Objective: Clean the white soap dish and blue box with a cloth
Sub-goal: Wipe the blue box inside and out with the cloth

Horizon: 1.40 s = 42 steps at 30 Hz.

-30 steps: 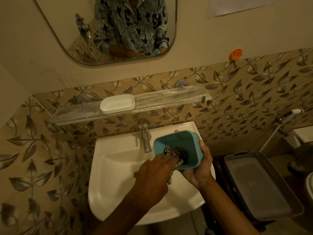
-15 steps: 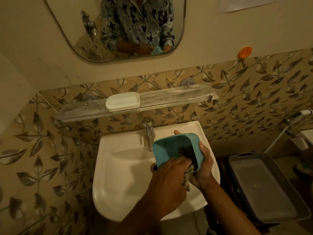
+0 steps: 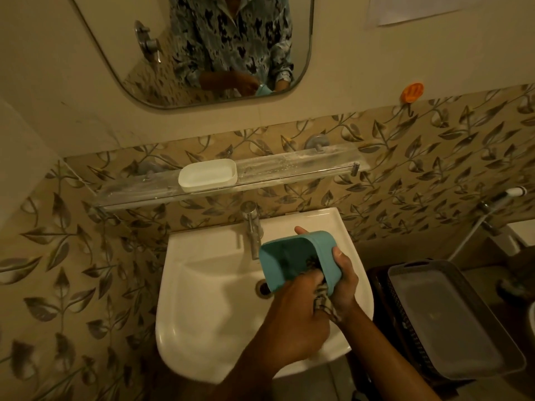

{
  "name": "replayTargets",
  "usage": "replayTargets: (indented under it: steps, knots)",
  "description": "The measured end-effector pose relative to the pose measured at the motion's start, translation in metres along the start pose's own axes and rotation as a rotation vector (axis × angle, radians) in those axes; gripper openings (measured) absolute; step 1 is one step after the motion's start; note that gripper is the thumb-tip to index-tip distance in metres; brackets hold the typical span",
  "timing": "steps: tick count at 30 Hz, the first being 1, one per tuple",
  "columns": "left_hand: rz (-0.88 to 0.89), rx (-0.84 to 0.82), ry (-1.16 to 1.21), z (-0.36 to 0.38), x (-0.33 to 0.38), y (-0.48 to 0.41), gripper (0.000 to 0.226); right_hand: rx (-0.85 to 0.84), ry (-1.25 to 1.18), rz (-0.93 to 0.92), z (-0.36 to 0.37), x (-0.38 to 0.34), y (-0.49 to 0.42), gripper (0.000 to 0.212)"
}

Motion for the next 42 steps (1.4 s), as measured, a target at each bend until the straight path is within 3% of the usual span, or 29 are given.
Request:
replayTargets:
  steps: [4,7,12,17,21,24,27,32,35,37,40,42]
  knots:
    - [-0.126,-0.026,0.509,-0.007,-0.001,-0.002,0.05,0.002,0.013,-0.077,-0.001,-0.004,-0.001,0.093]
    - [-0.094,0.002,0.673,-0.011,-0.003,0.001,0.044,0.007,0.037,-0.134,0.002,-0.008,-0.002,0.091]
    - [0.042,0.249,0.28,-0.004,-0.008,0.0,0.045,0.072,0.133,-0.127,-0.002,-0.005,0.0,0.086]
    - [0.202,0.312,-0.393,-0.012,-0.026,-0.002,0.052,-0.032,0.105,0.163,-0.016,-0.001,0.011,0.075]
    - [0.332,0.225,-0.597,-0.011,-0.029,0.004,0.064,-0.076,-0.129,0.337,-0.014,-0.001,0.02,0.097]
    - [0.333,0.125,-0.64,0.002,-0.034,0.006,0.067,0.015,-0.18,0.403,-0.009,0.004,0.02,0.092]
    - [0.22,-0.015,-0.64,0.003,-0.032,0.007,0.073,0.101,-0.157,0.352,-0.016,0.011,0.016,0.093]
    - [0.11,-0.119,-0.916,0.013,-0.018,0.004,0.077,0.081,-0.161,0.247,-0.02,0.017,0.015,0.078]
    - [0.059,-0.017,-0.811,0.02,-0.013,0.007,0.073,0.085,-0.161,0.176,-0.016,0.016,0.013,0.074]
    - [0.041,0.092,-0.615,0.015,-0.007,0.011,0.057,0.084,-0.16,0.117,-0.007,0.014,0.013,0.064]
    - [0.012,0.058,-0.316,0.01,0.002,0.008,0.038,0.117,-0.196,0.046,-0.002,0.009,0.014,0.044]
    - [-0.001,-0.026,-0.092,0.009,-0.002,0.001,0.042,0.095,-0.168,0.031,-0.002,0.005,0.013,0.054]
Point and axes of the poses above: each hand's wrist, its own y-axis away from the middle knuckle, its own z-axis out of the palm, x = y × z, the point moved 5 cm from there along -y, towards the middle knuckle, and after that the axes turned 3 degrees about -y, right-handed, at the moved point
